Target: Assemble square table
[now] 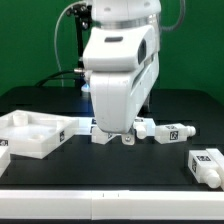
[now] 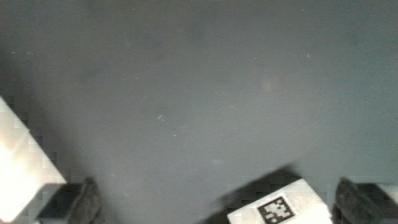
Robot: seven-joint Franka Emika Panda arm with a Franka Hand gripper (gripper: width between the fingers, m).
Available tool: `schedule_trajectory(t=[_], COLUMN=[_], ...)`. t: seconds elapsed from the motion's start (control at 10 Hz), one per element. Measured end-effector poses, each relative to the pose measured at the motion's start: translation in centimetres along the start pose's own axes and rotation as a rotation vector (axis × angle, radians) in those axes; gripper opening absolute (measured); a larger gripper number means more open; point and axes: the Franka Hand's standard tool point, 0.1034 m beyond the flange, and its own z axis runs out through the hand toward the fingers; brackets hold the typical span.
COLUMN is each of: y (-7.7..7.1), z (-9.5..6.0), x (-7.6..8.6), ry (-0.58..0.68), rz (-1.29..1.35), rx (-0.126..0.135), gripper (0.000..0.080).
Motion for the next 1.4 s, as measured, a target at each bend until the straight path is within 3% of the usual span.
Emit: schedule_trajectory(t=[0.2, 0.3, 0.4, 0.5, 0.6, 1.0, 1.1, 1.2, 1.3, 1.4], y=[0.0, 0.1, -0.2, -0.2, -0.3, -0.2, -0.6, -2.1, -3.2, -3.7], z=[0.2, 0.7, 1.4, 1.9, 2.3, 2.4, 2.5, 3.2, 4.3, 5.2], x=[0.3, 1.7, 3.6, 5.6, 6.3, 5.9, 6.8, 8.4, 9.5, 9.4], ry=[0.005, 0.033, 0.057, 0.077, 0.084, 0.086, 0.108, 0.133, 0.163, 0.167], rz=[0.026, 0.169, 0.28, 0.33, 0.326, 0.297, 0.393, 0.461, 0.502, 0.492], rx=[-0.005, -0.055, -0.084, -0.103, -0.111, -0.12, -0.155, -0.191, -0.212, -0.218], gripper=[0.0649, 0.0649, 0.0649, 0.0649, 0.0649, 0.0649, 0.0649, 0.0649, 0.0649, 0.0649])
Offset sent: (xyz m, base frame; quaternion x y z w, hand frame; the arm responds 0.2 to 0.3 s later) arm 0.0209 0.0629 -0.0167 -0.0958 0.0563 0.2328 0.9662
